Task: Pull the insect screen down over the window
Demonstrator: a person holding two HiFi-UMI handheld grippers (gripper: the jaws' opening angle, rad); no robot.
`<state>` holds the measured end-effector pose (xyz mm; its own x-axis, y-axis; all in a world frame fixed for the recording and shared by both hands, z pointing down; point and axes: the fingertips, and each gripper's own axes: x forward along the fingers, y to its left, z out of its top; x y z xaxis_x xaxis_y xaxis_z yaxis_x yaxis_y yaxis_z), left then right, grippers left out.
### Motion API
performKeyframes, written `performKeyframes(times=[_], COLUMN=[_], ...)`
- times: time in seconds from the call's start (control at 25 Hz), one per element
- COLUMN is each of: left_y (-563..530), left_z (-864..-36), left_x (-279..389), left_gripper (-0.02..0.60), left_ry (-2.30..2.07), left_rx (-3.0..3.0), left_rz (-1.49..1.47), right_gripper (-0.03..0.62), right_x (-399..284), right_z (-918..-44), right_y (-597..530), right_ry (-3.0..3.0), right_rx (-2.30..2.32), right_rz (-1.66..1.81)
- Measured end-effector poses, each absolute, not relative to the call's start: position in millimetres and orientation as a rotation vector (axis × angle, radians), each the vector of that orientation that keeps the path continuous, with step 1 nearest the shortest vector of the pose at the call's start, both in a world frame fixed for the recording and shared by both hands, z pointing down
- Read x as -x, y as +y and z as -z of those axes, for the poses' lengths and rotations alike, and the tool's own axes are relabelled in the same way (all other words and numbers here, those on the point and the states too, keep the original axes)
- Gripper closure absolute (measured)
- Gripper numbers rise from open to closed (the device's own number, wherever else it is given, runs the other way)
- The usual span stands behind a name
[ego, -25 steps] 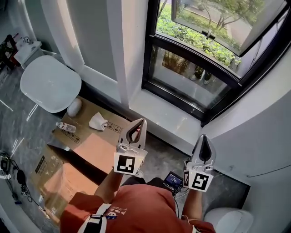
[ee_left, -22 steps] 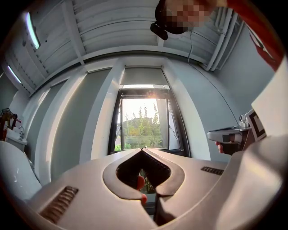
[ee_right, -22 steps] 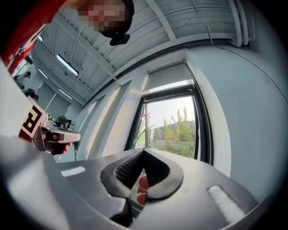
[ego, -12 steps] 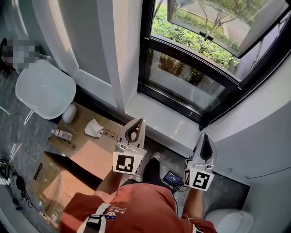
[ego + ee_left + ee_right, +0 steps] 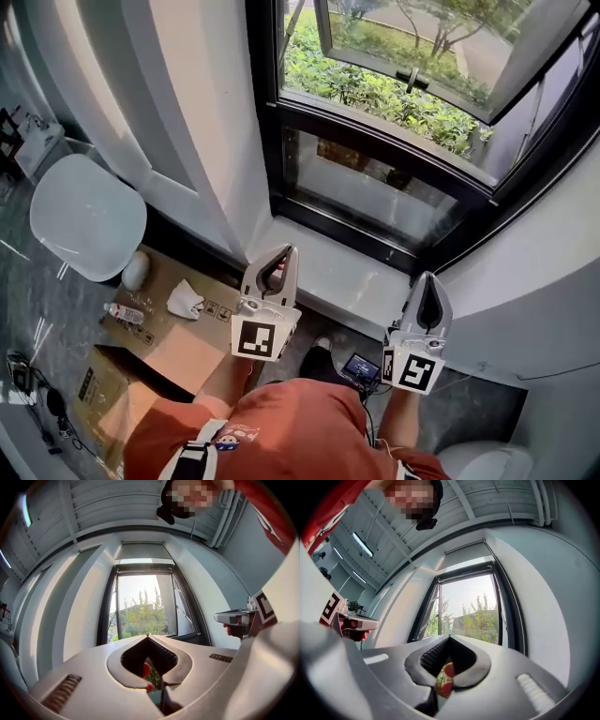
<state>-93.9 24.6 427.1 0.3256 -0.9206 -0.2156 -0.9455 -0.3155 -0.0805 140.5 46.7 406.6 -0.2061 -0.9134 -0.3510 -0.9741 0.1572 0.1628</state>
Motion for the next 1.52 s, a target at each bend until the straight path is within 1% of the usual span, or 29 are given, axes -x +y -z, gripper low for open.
performKeyframes(times=[0.36,0.6,1.04,1.52], left_y=[-85,-134,-193,-233], left_z=[-405,-402,-384,-341], left_x=[36,17,19,29], left_gripper=[0.575,0.575,0.575,0.576], left_ry=[1.651,1.645,1.546,1.448], left_rx=[2.392,2.4,2.456,2.435], left_rz=[-0.187,-0.192,-0.248,-0.344], right_gripper=[0.585,0.585,0.585,0.585], right_x=[-198,-214,-209,-202], right_z=[-390,-385,-361,-312], right_y=[-53,-95,-137,-162], right_ry=[2.197,2.199,2.1,1.995], right_rx=[1.891,1.892,1.965,1.988], right_rz=[-0.544,-0.56,-0.618,-0.777])
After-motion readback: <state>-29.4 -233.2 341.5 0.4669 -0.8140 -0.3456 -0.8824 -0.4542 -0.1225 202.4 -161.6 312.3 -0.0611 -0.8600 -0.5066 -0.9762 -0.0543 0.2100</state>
